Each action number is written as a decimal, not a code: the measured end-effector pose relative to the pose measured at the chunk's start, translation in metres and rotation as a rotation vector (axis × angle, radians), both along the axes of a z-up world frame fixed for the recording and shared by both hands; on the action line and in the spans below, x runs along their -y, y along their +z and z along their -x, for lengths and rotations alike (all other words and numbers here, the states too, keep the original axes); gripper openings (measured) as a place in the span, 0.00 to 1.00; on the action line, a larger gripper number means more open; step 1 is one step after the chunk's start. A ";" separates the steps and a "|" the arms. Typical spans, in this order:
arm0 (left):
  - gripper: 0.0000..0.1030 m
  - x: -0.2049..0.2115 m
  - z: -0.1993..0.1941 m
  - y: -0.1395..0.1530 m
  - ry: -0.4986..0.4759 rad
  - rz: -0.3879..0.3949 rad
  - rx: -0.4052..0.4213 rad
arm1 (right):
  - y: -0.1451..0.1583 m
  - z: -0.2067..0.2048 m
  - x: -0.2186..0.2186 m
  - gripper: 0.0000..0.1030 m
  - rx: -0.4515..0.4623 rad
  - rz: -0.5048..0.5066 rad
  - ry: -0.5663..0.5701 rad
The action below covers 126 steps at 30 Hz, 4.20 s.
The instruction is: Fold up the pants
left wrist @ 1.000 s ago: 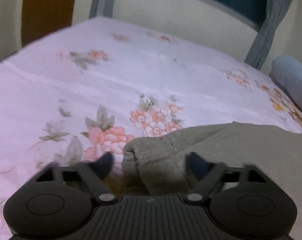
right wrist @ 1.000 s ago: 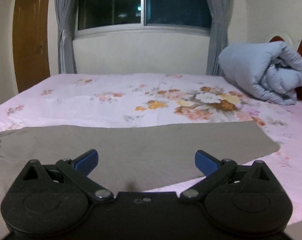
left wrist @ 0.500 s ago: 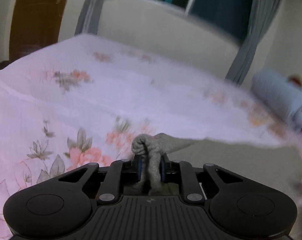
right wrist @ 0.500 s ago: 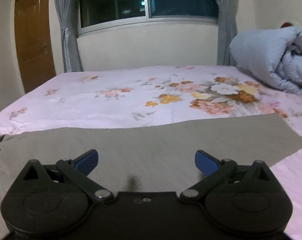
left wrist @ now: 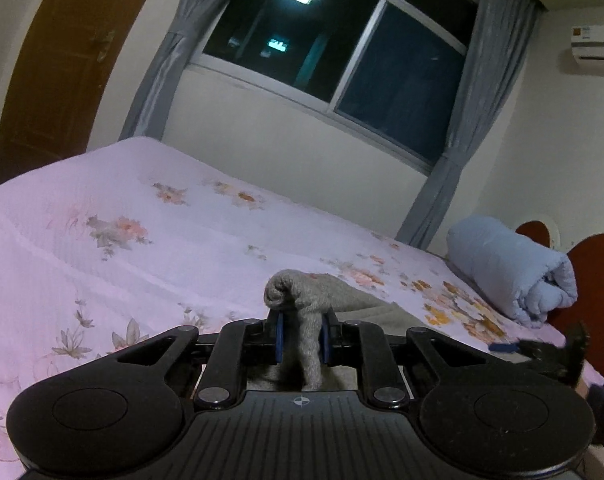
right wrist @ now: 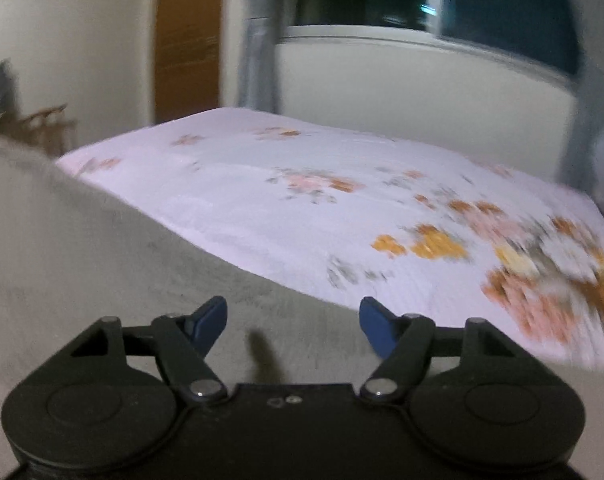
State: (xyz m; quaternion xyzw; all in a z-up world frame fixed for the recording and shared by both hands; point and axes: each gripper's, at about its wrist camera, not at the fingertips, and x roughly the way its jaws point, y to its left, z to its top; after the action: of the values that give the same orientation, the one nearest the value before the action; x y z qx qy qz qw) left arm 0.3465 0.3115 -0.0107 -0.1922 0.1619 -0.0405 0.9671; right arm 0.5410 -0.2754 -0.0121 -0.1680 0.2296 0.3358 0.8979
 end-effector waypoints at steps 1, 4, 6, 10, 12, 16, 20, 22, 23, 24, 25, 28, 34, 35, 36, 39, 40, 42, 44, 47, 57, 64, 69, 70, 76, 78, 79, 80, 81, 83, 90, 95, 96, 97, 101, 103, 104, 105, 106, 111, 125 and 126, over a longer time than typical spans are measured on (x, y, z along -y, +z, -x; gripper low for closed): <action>0.17 0.000 0.002 0.002 -0.007 0.004 0.004 | -0.001 -0.003 -0.003 0.62 0.015 0.028 0.031; 0.17 -0.004 0.003 0.005 -0.037 0.005 0.015 | -0.003 -0.013 -0.008 0.61 0.033 0.087 0.126; 0.17 -0.007 0.000 0.007 -0.054 0.004 0.010 | -0.004 -0.019 -0.012 0.59 0.006 0.115 0.205; 0.17 -0.007 -0.006 0.008 -0.072 -0.011 -0.013 | -0.006 -0.028 -0.024 0.43 -0.045 0.198 0.308; 0.17 -0.004 -0.008 0.007 -0.072 -0.022 -0.027 | -0.007 -0.033 -0.032 0.00 -0.111 0.244 0.293; 0.17 -0.002 -0.006 0.006 -0.052 -0.036 -0.052 | 0.005 -0.008 -0.025 0.00 -0.072 0.216 0.255; 0.17 -0.003 0.007 0.012 -0.079 -0.041 -0.027 | 0.027 0.039 -0.010 0.00 0.004 0.231 0.222; 0.17 -0.004 0.015 0.017 -0.104 -0.058 -0.016 | 0.044 0.066 0.001 0.00 0.026 0.233 0.210; 0.17 -0.005 0.022 0.018 -0.122 -0.050 -0.006 | 0.054 0.087 0.007 0.00 0.044 0.235 0.205; 0.17 -0.006 0.029 0.021 -0.144 -0.041 0.008 | 0.062 0.098 0.011 0.00 0.051 0.233 0.201; 0.17 -0.007 0.038 0.022 -0.169 -0.033 0.025 | 0.072 0.122 0.018 0.00 0.058 0.232 0.195; 0.17 -0.007 0.079 0.017 -0.231 0.004 0.025 | 0.086 0.180 0.028 0.00 0.055 0.260 0.197; 0.44 -0.002 0.187 -0.050 -0.016 0.202 -0.204 | 0.030 0.300 0.038 0.00 -0.041 0.285 0.172; 0.44 0.009 0.205 -0.056 0.008 0.212 -0.233 | 0.008 0.311 0.036 0.00 -0.064 0.312 0.160; 0.44 0.020 0.220 -0.059 0.039 0.205 -0.256 | -0.009 0.317 0.035 0.00 -0.074 0.329 0.140; 0.44 0.046 0.250 -0.067 0.106 0.266 -0.291 | -0.025 0.317 0.039 0.00 -0.093 0.235 0.051; 0.44 0.051 0.256 -0.067 0.116 0.291 -0.280 | -0.024 0.311 0.041 0.00 -0.108 0.188 0.024; 0.44 0.056 0.256 -0.064 0.149 0.312 -0.276 | -0.020 0.306 0.042 0.00 -0.115 0.153 0.003; 0.44 0.054 0.249 -0.061 0.185 0.341 -0.264 | -0.018 0.302 0.039 0.00 -0.119 0.163 0.006; 0.42 0.053 0.226 -0.058 0.203 0.375 -0.289 | -0.017 0.304 0.044 0.00 -0.131 0.160 0.009; 0.00 0.041 0.201 0.022 0.165 0.290 -0.162 | 0.011 0.339 0.048 0.00 -0.042 0.092 0.007; 0.00 0.042 0.237 -0.030 0.233 0.338 -0.290 | -0.009 0.334 0.049 0.00 -0.093 0.093 -0.026; 0.00 0.054 0.233 -0.039 0.236 0.362 -0.306 | -0.012 0.328 0.048 0.00 -0.111 0.099 -0.028; 0.00 0.056 0.229 -0.040 0.248 0.363 -0.330 | -0.012 0.328 0.048 0.00 -0.112 0.102 -0.025; 0.36 0.054 0.213 -0.046 0.245 0.392 -0.336 | -0.014 0.327 0.047 0.00 -0.118 0.108 -0.027; 0.43 0.057 0.208 -0.043 0.241 0.386 -0.347 | -0.014 0.326 0.047 0.00 -0.124 0.108 -0.029; 0.50 0.059 0.207 -0.040 0.235 0.368 -0.345 | -0.014 0.326 0.047 0.00 -0.125 0.106 -0.029; 0.56 0.060 0.207 -0.037 0.245 0.347 -0.348 | -0.014 0.326 0.048 0.00 -0.126 0.101 -0.030; 0.56 0.060 0.210 -0.036 0.255 0.347 -0.347 | -0.013 0.326 0.048 0.00 -0.125 0.098 -0.030; 0.56 0.057 0.216 -0.037 0.271 0.365 -0.342 | -0.013 0.326 0.048 0.00 -0.121 0.099 -0.028; 0.52 0.057 0.213 -0.054 0.304 0.362 -0.397 | -0.016 0.324 0.049 0.00 -0.128 0.098 -0.030; 0.27 0.064 0.199 -0.048 0.305 0.300 -0.430 | -0.015 0.324 0.049 0.00 -0.130 0.095 -0.035; 0.26 0.065 0.198 -0.047 0.302 0.283 -0.432 | -0.015 0.324 0.049 0.00 -0.130 0.094 -0.036; 0.25 0.066 0.198 -0.046 0.298 0.268 -0.438 | -0.016 0.324 0.049 0.00 -0.130 0.092 -0.036; 0.25 0.068 0.200 -0.041 0.296 0.237 -0.438 | -0.017 0.325 0.050 0.00 -0.133 0.089 -0.040; 0.25 0.070 0.201 -0.039 0.301 0.226 -0.438 | -0.016 0.325 0.050 0.00 -0.132 0.086 -0.042; 0.25 0.071 0.201 -0.038 0.303 0.222 -0.438 | -0.016 0.324 0.050 0.00 -0.132 0.084 -0.043; 0.25 0.072 0.201 -0.037 0.305 0.217 -0.435 | -0.016 0.324 0.051 0.00 -0.133 0.082 -0.044; 0.26 0.072 0.201 -0.036 0.309 0.213 -0.437 | -0.016 0.324 0.051 0.00 -0.133 0.081 -0.045; 0.25 0.079 0.198 -0.031 0.312 0.164 -0.440 | -0.015 0.323 0.049 0.00 -0.125 0.072 -0.060; 0.23 0.055 0.188 0.035 0.184 0.193 -0.260 | 0.034 0.321 0.053 0.00 -0.027 -0.091 -0.121; 0.23 0.052 0.190 0.028 0.182 0.193 -0.280 | 0.036 0.325 0.053 0.00 -0.011 -0.077 -0.111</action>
State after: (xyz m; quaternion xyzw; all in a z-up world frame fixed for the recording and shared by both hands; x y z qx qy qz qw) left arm 0.1565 0.2594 0.0176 -0.3015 0.2721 0.0588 0.9119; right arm 0.2162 -0.3288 0.0238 -0.1187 0.2304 0.2949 0.9197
